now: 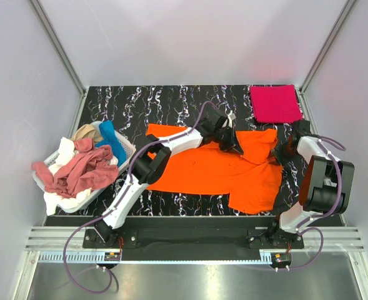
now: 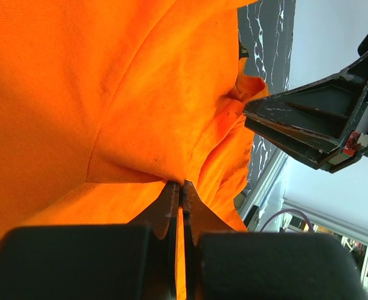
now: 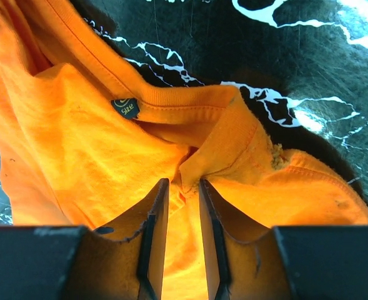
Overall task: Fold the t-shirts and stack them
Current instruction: Fold the tshirt
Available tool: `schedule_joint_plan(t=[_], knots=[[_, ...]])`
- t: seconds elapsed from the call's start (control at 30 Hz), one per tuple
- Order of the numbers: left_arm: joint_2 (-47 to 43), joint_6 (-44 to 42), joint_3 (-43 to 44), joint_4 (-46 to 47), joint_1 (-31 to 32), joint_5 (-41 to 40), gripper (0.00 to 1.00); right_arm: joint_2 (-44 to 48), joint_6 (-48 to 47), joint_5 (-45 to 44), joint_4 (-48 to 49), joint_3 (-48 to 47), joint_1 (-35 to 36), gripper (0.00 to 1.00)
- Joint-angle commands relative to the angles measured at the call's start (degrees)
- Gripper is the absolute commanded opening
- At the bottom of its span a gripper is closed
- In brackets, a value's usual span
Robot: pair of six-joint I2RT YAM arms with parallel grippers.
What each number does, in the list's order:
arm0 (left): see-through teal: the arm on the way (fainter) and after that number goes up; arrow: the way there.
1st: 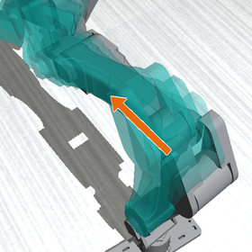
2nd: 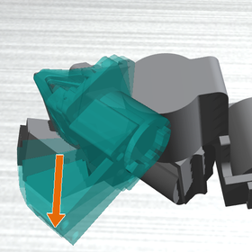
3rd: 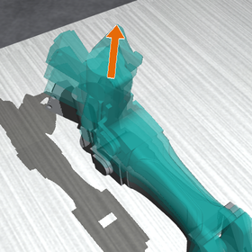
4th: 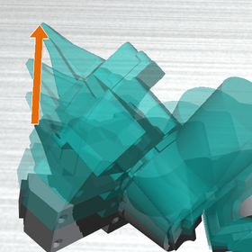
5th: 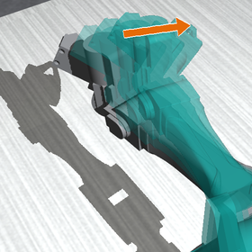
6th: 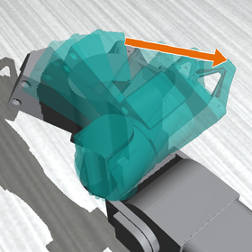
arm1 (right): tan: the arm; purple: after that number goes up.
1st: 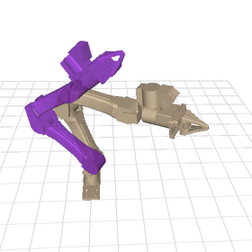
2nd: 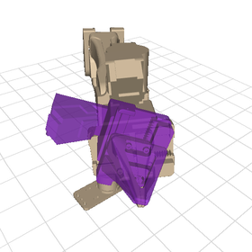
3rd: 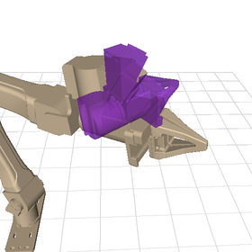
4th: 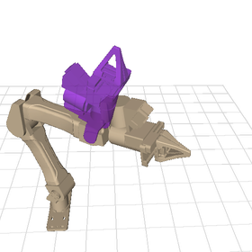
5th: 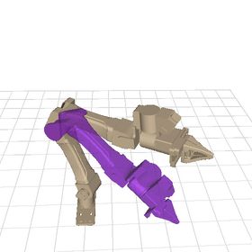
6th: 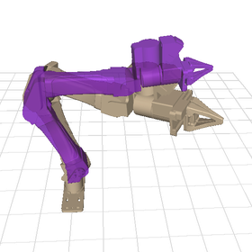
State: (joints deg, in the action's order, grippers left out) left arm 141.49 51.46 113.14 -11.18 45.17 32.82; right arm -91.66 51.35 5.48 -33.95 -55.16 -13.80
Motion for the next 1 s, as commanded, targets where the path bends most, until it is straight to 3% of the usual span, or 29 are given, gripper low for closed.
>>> schedule_joint_plan(t=[0.0, 0.27, 0.5, 0.97], knots=[[-2.45, 0.83, 2.61, -0.42, -0.52, 2.16, 0.00, 2.45, -0.64, -2.47, -3.13, -3.38, 0.53, 0.34], [-1.57, -0.05, 1.91, -1.39, -1.05, 1.28, 0.00, 4.99, -0.90, -6.53, -7.27, -5.49, 0.53, 0.38], [-1.39, 0.39, 2.35, -0.95, -1.13, 1.63, 0.00, 3.42, -1.35, -2.32, -2.18, -2.69, 0.62, 0.36], [-1.04, 0.57, 1.82, -0.51, -0.96, 1.37, 0.00, -1.33, -1.34, -2.05, 4.86, 1.19, 2.11, 0.36]])
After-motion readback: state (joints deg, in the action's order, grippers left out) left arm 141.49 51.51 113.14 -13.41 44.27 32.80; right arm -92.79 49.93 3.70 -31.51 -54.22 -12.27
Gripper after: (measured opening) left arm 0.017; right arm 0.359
